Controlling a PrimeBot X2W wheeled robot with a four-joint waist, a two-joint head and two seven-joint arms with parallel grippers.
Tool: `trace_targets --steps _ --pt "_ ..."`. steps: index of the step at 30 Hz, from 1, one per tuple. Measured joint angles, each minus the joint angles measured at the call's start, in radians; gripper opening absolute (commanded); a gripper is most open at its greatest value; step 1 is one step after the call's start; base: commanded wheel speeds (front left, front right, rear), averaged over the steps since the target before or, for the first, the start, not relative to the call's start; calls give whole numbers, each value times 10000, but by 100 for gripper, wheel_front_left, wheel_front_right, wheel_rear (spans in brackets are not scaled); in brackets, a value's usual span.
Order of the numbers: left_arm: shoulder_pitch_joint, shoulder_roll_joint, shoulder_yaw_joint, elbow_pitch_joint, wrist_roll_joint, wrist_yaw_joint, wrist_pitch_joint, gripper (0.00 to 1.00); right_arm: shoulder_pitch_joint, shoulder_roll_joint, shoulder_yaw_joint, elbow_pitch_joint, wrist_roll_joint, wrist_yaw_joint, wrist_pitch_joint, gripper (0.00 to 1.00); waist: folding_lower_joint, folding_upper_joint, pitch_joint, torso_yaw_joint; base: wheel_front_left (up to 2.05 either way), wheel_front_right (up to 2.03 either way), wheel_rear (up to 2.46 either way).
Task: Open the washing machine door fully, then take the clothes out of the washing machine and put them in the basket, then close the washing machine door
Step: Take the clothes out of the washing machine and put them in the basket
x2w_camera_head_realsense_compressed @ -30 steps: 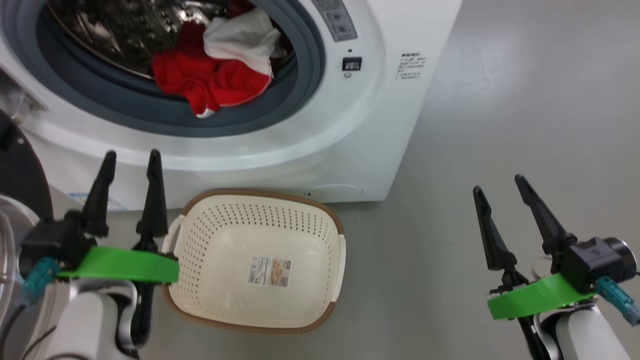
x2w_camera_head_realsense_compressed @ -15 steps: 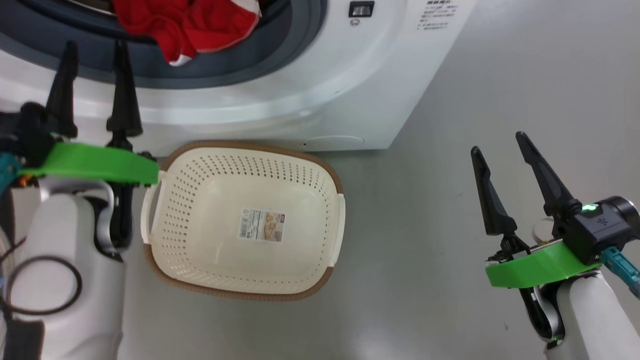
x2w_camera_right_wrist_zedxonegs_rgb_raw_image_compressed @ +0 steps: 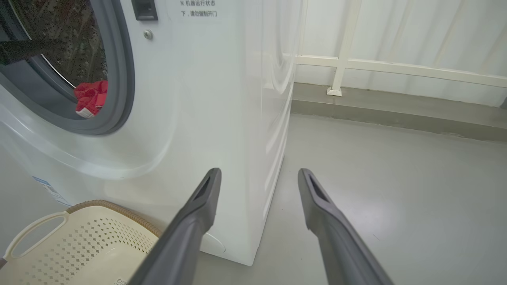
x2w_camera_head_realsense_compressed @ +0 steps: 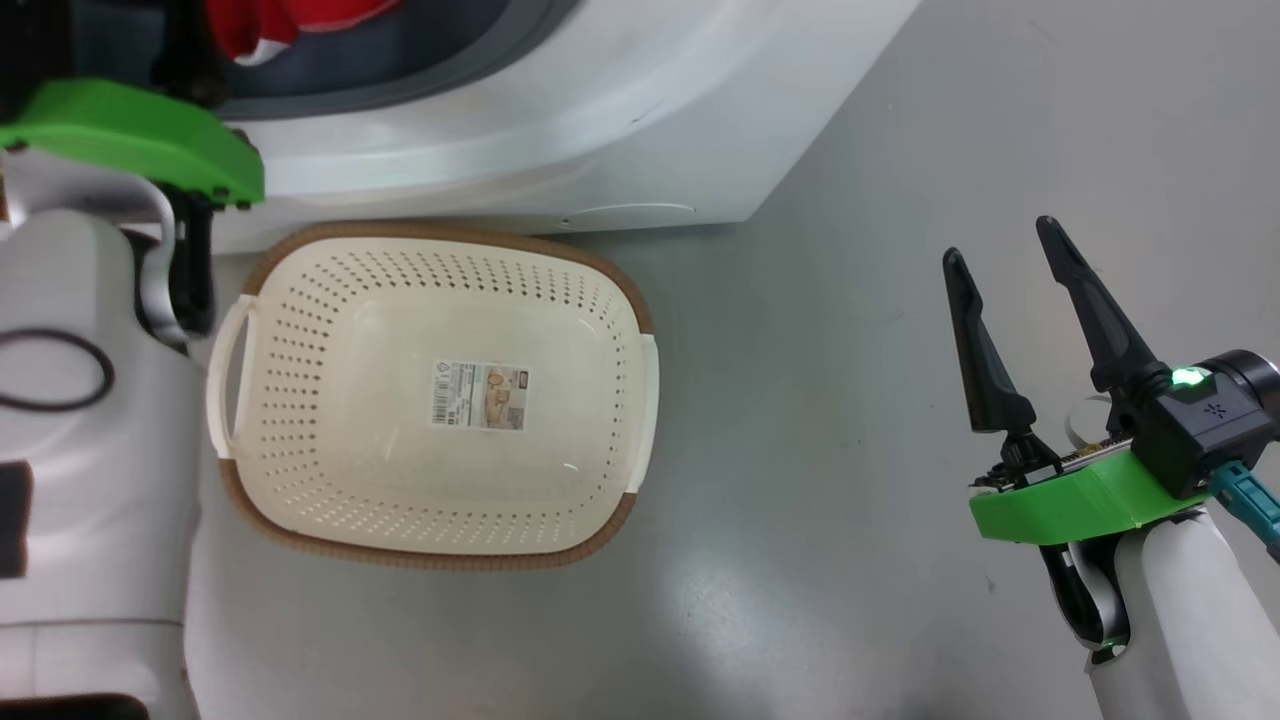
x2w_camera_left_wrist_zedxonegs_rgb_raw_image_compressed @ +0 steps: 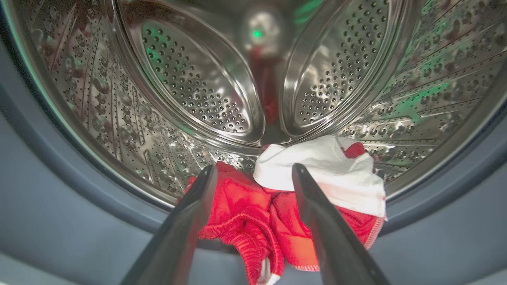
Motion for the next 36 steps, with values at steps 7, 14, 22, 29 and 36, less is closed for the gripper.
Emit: trace_targets --steps 7,14,22,29,36 --pt "-1188 299 -391 1407 573 619 627 100 -47 58 12 -4 0 0 0 100 0 0 340 -264 0 0 0" --pt "-1925 631 -1055 2554 1269 880 1411 100 -360 222 65 56 12 0 0 100 0 -1 483 -490 0 0 0" --pt "-2292 886 -1638 3430 1685 884 2130 100 -401 278 192 155 105 0 0 100 0 0 547 -708 0 0 0" --pt "-2641 1120 -1942 3962 1912 878 2736 100 -403 318 368 232 276 0 0 100 0 0 579 -898 0 0 0" --pt "-2706 1197 -2213 4284 1992 863 3080 0 -406 324 428 330 349 0 0 100 0 -1 541 -1053 0 0 0"
